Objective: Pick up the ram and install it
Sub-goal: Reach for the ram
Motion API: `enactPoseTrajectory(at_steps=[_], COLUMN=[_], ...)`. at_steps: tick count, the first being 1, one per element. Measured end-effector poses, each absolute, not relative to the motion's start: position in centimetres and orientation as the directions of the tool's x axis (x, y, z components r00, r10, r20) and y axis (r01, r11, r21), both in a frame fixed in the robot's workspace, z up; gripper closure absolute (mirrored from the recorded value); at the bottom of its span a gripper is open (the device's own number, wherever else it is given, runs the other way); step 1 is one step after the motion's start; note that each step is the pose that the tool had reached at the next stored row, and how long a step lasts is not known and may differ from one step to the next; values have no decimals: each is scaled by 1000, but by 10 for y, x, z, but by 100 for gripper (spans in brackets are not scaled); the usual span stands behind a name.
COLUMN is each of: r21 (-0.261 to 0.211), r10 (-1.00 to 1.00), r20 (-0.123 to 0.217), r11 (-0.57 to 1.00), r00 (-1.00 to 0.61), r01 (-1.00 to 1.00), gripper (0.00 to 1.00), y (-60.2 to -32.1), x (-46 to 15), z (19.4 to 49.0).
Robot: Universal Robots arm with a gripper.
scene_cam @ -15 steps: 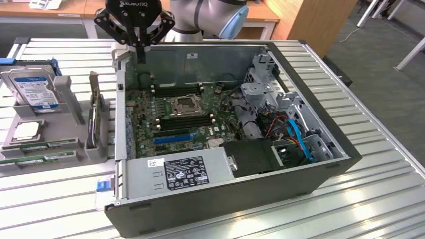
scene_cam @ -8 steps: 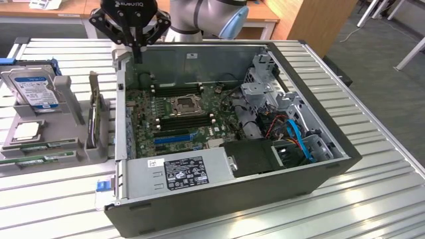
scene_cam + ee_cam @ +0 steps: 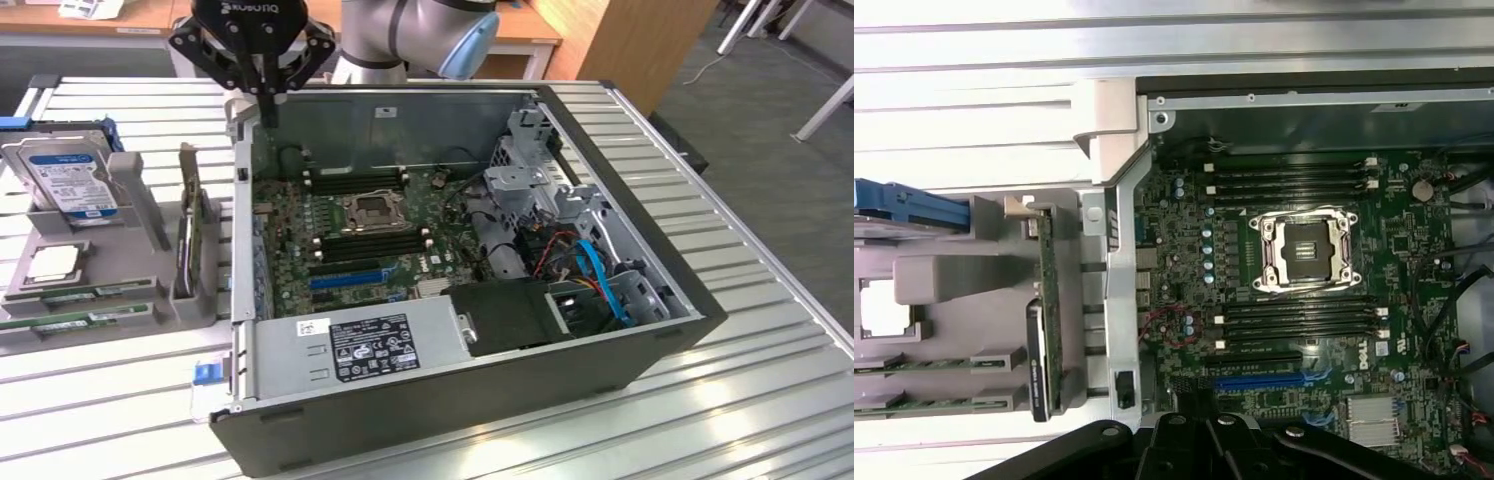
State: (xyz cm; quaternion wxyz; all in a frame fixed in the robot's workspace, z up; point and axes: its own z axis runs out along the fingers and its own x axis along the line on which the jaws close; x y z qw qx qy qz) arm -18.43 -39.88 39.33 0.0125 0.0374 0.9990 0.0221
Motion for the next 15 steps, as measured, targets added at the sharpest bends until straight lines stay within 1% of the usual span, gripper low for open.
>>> enactPoseTrajectory(at_steps=[15], r21=[45], r10=[75], r20=[-23], r11=[996], r00=[-997], r01=[74], gripper=[90], y=[-399], x=[-207], z=[393])
